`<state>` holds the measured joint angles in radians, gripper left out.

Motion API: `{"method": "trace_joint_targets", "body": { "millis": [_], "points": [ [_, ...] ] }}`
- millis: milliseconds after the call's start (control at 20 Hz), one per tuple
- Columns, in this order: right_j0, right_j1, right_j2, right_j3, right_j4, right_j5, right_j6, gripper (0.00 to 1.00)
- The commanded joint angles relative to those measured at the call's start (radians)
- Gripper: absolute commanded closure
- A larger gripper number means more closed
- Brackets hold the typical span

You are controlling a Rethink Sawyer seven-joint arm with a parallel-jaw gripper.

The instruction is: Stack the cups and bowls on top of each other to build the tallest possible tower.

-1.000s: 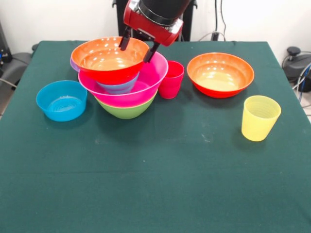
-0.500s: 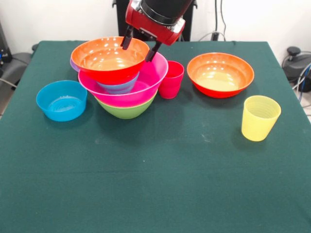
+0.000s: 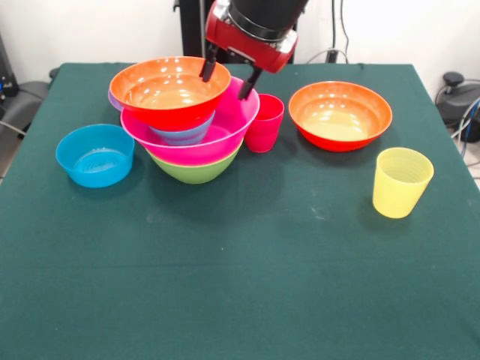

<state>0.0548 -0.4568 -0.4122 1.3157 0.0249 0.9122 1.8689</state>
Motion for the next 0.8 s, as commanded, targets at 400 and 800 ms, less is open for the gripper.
{"method": "trace_joint_targets", "body": {
  "millis": [400,800],
  "points": [
    [0.037,0.024,0.130,-0.085,0.092,0.114,0.157,0.00],
    [0.053,0.035,0.119,-0.099,0.123,0.125,0.172,0.00]
  ]
}}
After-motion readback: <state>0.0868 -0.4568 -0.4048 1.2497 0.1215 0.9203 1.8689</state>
